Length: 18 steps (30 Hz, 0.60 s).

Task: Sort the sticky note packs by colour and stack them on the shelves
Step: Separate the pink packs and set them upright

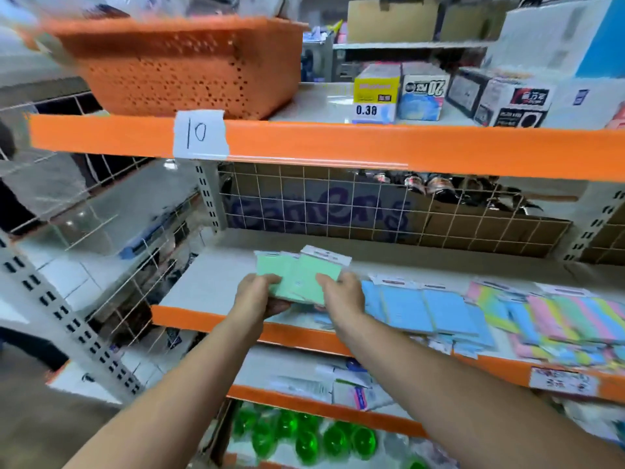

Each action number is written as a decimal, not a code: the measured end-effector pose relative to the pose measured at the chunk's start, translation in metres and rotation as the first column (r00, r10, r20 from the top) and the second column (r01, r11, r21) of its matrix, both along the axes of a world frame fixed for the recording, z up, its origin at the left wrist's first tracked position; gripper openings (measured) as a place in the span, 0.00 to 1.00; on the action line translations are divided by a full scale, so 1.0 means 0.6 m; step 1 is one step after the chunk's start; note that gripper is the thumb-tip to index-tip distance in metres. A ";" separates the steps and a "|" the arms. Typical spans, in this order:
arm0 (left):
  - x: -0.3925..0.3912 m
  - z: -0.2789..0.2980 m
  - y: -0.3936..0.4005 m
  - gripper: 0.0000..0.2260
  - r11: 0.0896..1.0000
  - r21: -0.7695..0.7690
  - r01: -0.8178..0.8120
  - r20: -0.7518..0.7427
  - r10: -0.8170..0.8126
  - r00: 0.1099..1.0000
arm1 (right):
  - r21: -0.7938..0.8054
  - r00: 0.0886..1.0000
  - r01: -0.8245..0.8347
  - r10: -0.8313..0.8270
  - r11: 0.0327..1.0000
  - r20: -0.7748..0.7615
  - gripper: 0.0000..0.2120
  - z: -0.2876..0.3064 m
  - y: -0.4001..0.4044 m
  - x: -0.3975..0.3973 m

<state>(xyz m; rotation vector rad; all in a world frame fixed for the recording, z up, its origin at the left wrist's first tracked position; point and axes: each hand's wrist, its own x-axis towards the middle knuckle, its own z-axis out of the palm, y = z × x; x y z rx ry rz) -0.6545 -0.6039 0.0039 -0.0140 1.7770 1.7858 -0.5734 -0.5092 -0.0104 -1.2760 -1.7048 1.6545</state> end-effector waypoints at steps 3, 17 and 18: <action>-0.048 -0.015 -0.040 0.10 0.999 -0.039 0.011 -0.037 -0.013 0.999 | -0.012 0.999 -0.008 0.009 1.000 0.050 0.14 -0.015 -0.029 -0.040; -0.213 -0.058 -0.123 0.10 0.915 -0.396 0.079 -0.165 -0.155 0.974 | -0.149 0.977 -0.059 0.088 0.987 0.192 0.15 -0.076 -0.106 -0.185; -0.227 -0.070 -0.126 0.12 0.896 -0.436 0.086 -0.187 -0.184 0.965 | -0.146 0.974 -0.074 0.102 0.987 0.201 0.15 -0.081 -0.107 -0.191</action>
